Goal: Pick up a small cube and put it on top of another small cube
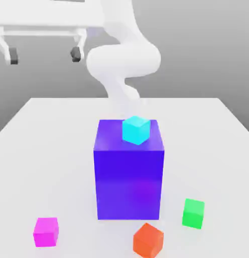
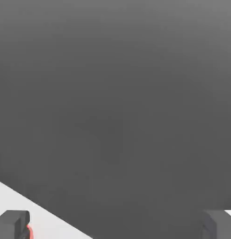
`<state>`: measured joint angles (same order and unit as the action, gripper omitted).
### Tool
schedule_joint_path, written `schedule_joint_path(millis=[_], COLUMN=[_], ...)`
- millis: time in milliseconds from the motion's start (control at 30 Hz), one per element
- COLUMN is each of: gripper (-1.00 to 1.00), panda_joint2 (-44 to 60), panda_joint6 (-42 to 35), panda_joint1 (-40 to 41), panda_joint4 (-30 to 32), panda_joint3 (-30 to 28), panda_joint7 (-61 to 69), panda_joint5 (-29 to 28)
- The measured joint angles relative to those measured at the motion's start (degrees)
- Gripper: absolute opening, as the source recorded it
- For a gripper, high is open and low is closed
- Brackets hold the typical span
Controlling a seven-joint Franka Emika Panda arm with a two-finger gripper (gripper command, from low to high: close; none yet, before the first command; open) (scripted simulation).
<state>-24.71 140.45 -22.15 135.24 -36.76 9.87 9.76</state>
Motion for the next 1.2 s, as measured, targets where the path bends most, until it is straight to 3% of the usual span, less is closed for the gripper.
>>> schedule_joint_path(millis=[233,500,833,1200], gripper=[0.00,0.00,0.00,0.00], panda_joint2=[8.9,21.6,35.9,45.0], panda_joint6=[2.0,3.3,5.1,10.8], panda_joint1=[-6.6,-11.2,-7.1,-2.0], panda_joint4=[0.8,1.5,2.3,4.4], panda_joint3=[-8.5,-14.2,-10.5,-6.4], panda_joint7=[16.4,38.0,62.4,81.5], panda_joint5=[5.2,15.3,24.1,22.7])
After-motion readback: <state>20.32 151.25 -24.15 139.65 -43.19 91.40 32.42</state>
